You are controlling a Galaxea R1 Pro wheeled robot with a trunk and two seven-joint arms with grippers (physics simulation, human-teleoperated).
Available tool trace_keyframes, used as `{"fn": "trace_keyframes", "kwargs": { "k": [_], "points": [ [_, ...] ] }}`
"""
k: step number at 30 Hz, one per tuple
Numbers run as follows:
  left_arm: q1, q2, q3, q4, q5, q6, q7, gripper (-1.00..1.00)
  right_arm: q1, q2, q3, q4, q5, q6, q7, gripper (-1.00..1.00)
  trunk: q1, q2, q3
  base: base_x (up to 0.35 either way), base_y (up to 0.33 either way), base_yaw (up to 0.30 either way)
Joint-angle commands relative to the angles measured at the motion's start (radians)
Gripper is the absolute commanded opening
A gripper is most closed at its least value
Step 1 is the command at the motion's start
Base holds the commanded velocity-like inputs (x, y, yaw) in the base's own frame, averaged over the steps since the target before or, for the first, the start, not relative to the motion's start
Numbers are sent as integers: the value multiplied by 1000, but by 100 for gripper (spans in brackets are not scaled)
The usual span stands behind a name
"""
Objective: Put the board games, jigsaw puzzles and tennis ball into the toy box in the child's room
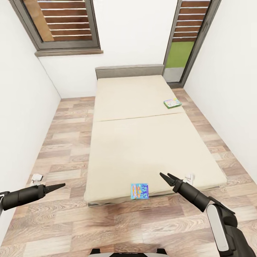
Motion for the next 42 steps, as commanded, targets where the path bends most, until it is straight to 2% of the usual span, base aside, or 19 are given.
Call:
{"fn": "trace_keyframes", "kwargs": {
  "k": [1, 10, 34, 42],
  "points": [
    [0, 0, 0, 0, 0, 11, -4, 100, -1, 1, -1, 0, 4, 7, 1, 100, 1, -2, 0, 0, 0, 0],
    [0, 0, 0, 0, 0, 11, -3, 100, -1, 3, -1, 0, 20, 7, 0, 100, 1, -2, 15, 0, 0, 0],
    [0, 0, 0, 0, 0, 11, -2, 100, -1, 3, -1, 23, 23, 6, 0, 100, 1, -2, 55, 0, 0, 0],
    [0, 0, 0, 0, 0, 11, 22, 100, -1, 3, -2, 32, 24, 6, 0, 100, 1, -2, 68, 0, 0, 0]
  ]
}}
